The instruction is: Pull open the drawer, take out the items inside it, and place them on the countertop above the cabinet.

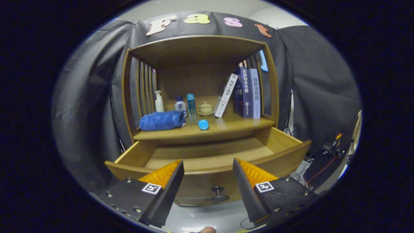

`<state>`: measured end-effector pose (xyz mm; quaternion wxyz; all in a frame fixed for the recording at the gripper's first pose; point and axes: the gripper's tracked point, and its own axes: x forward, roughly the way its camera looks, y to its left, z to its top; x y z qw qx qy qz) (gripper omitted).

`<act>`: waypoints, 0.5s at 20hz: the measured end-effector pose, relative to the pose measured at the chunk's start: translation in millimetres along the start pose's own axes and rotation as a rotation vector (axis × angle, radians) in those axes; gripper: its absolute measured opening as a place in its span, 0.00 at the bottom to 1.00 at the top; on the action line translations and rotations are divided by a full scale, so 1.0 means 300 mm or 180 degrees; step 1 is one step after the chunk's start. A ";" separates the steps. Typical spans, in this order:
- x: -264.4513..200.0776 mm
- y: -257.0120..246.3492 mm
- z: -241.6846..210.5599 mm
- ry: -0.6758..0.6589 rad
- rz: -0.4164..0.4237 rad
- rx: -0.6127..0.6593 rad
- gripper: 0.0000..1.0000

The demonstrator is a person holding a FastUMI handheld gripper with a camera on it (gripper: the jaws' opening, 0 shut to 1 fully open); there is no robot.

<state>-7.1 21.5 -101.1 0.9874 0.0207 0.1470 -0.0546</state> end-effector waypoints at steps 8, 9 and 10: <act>0.060 0.002 -0.148 0.0282 0.0175 0.0181 0.92; 0.064 0.004 -0.145 0.0263 0.0207 0.0189 0.93; 0.063 0.004 -0.149 0.0253 0.0235 0.0173 0.94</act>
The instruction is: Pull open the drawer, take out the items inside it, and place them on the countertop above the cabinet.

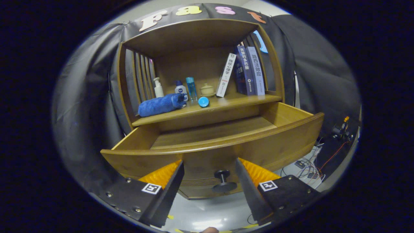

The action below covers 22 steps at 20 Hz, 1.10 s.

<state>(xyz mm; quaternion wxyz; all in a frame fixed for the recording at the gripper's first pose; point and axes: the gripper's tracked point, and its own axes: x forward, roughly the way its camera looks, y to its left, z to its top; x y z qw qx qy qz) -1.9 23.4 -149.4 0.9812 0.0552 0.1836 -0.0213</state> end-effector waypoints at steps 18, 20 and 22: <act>0.240 0.030 0.086 -0.0029 0.0155 0.0024 0.94; 0.288 0.033 0.096 -0.0024 0.0156 0.0018 0.94; 0.333 0.037 0.107 -0.0018 0.0156 0.0028 0.95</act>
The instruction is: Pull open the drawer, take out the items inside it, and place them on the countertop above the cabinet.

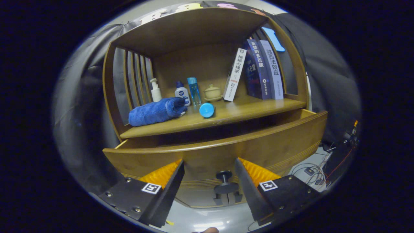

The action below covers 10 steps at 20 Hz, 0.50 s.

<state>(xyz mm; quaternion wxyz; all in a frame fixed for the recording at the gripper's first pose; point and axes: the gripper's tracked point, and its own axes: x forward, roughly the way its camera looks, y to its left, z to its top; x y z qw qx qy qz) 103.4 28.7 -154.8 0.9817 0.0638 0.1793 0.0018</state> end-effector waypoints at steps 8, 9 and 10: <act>0.120 0.005 0.032 0.0038 0.0014 0.0014 0.94; 0.130 0.005 0.035 0.0040 0.0015 0.0016 0.94; 0.137 0.005 0.037 0.0035 0.0016 0.0024 0.94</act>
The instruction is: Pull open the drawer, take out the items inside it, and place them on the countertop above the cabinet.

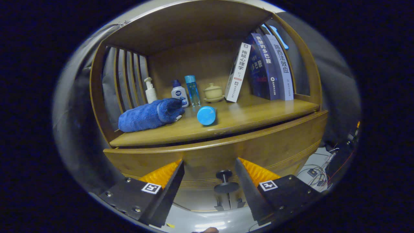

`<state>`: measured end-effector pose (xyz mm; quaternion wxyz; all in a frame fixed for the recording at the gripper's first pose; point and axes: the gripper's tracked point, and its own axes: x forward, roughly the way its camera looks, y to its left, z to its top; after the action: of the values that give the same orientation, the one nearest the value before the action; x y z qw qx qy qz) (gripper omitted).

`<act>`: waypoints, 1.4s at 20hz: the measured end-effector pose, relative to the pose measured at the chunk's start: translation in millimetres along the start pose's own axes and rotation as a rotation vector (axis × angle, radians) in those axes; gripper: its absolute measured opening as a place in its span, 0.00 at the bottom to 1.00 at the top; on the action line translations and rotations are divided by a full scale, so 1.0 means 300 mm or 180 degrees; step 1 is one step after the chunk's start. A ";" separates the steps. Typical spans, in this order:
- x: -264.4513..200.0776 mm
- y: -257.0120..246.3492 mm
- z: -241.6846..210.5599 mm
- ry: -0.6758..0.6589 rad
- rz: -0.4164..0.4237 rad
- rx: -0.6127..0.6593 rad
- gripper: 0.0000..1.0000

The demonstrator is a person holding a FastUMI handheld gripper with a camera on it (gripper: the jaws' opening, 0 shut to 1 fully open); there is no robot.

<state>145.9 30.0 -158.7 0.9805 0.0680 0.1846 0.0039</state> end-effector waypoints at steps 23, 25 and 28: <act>0.020 0.062 0.036 -0.0199 0.0198 0.0096 0.95; -0.002 0.087 0.052 -0.0250 0.0255 0.0015 0.95; -0.062 0.130 0.091 -0.0326 0.0377 -0.0161 0.95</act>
<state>139.1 64.5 -121.4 0.9881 0.0542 0.1296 0.0631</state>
